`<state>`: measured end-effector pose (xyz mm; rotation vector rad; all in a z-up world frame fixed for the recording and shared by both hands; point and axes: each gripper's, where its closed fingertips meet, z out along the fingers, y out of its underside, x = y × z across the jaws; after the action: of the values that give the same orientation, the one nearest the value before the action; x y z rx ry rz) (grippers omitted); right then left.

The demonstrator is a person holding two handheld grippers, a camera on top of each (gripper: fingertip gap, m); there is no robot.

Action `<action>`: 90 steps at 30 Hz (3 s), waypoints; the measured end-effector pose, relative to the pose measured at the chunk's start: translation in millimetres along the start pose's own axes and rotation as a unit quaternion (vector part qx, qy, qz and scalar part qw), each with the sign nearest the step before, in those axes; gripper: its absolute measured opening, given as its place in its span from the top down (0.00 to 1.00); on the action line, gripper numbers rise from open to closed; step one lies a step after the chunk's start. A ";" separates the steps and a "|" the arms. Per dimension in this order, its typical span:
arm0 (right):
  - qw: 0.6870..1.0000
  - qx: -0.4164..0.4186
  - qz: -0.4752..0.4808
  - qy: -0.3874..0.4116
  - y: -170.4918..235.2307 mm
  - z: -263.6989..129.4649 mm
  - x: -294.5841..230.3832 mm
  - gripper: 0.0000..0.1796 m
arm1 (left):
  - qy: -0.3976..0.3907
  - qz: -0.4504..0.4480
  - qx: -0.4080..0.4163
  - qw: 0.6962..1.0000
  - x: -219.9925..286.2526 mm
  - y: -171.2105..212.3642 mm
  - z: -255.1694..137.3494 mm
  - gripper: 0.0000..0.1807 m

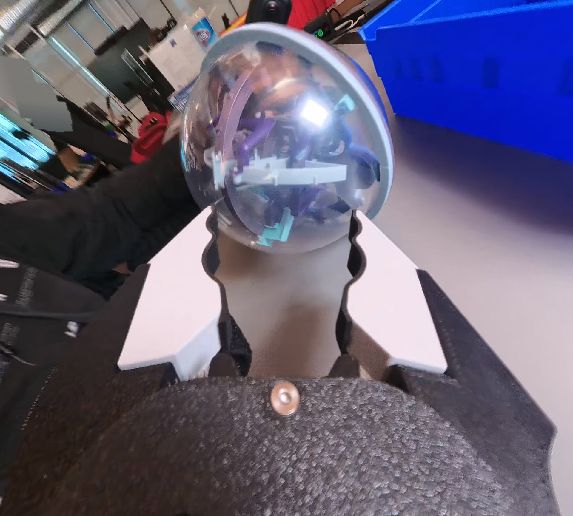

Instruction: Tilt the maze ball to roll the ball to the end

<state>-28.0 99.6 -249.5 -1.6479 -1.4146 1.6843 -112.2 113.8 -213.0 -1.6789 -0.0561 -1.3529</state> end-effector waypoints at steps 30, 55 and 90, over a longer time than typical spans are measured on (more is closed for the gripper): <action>0.973 -0.055 -0.217 0.050 35.2 12.5 -3.2 0.54 | 0.021 0.170 -0.047 0.984 24.2 22.3 -9.5 0.34; 0.973 -0.029 -0.222 0.055 26.4 1.9 -14.5 0.55 | 0.075 0.130 0.004 0.989 22.2 25.2 -12.7 0.36; 0.955 -0.056 -0.289 0.041 14.4 -32.3 -31.0 0.54 | 0.125 0.187 -0.066 0.972 44.8 57.6 -2.7 0.30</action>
<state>13.5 80.1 -239.3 -1.1697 -1.7572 1.2058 -64.9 58.2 -214.1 -1.5184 0.4833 -1.2866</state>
